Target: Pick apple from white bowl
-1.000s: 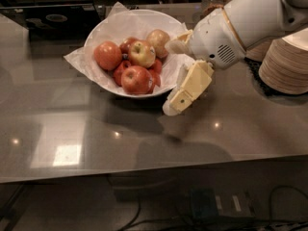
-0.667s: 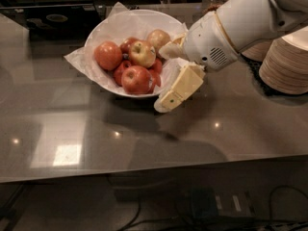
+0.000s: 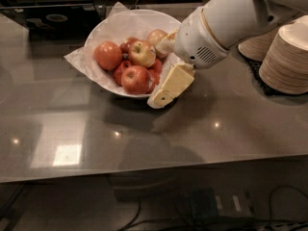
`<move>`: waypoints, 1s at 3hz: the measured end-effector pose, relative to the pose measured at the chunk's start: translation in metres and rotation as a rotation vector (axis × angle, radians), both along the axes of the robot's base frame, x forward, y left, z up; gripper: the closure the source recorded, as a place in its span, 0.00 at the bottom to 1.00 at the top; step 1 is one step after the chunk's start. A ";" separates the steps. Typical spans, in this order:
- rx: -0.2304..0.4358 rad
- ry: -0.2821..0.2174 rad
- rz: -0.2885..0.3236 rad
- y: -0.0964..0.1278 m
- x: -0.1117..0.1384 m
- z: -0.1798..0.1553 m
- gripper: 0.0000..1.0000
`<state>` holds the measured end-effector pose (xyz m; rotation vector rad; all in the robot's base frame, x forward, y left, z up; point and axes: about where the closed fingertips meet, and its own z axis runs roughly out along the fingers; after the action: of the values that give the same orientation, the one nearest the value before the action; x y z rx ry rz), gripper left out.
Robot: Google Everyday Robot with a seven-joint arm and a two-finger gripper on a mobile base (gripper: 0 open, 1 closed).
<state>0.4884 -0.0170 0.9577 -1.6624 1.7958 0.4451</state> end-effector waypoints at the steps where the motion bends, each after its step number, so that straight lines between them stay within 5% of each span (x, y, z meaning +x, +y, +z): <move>1: -0.014 -0.029 -0.013 0.007 0.006 -0.001 0.27; 3: 0.006 -0.042 -0.005 0.023 0.014 -0.007 0.33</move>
Offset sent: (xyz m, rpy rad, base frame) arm 0.0201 0.0238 -0.0118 0.0108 -0.0386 -0.0078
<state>0.5029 0.0056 0.9504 -1.6510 1.7660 0.4105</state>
